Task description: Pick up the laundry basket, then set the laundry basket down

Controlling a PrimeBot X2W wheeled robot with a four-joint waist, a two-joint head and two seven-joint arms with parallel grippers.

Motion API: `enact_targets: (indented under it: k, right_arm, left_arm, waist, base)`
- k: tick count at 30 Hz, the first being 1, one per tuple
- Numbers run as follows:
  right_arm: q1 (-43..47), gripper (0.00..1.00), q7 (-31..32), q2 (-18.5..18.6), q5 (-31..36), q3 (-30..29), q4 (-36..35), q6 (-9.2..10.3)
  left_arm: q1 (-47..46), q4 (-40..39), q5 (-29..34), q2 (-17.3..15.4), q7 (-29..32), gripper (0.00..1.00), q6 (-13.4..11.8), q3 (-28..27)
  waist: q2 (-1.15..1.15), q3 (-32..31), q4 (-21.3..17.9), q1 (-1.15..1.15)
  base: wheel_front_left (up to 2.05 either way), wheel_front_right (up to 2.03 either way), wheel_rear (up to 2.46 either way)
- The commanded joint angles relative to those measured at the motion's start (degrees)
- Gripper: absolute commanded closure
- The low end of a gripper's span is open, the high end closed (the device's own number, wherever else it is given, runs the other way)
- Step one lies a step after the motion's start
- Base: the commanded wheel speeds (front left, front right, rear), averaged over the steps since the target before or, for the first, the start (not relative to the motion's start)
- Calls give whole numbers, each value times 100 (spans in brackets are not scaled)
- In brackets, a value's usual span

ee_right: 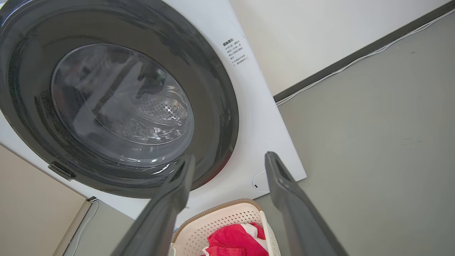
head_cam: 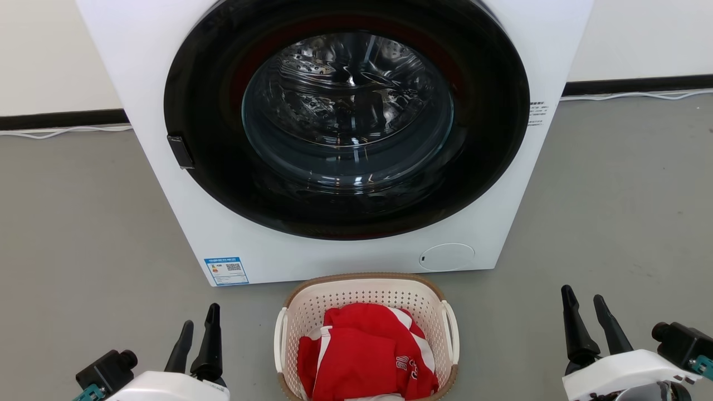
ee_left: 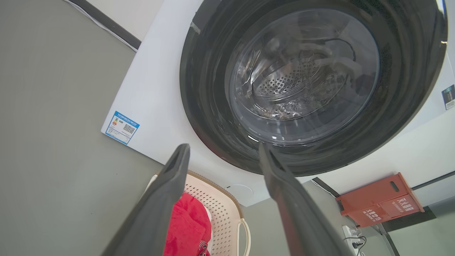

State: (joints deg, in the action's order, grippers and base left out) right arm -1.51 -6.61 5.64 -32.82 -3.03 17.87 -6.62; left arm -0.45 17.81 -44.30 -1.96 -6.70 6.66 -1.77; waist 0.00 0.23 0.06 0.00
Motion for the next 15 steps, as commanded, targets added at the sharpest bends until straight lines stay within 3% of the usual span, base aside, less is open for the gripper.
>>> enact_targets:
  k: [1,15]
  right_arm:
    - [-291,0,-97,107,197,108,-100,-52]
    - [-358,0,-334,224,1250,223,100,-63]
  left_arm:
    - [-210,-177,196,-60,-80,0,56,-133]
    - [-164,-145,1418,-70,-319,0,64,-198]
  waist:
    - [0,1,0,0]
    - [0,-30,-6,0]
  base:
    - [0,0,0]
    - [0,0,0]
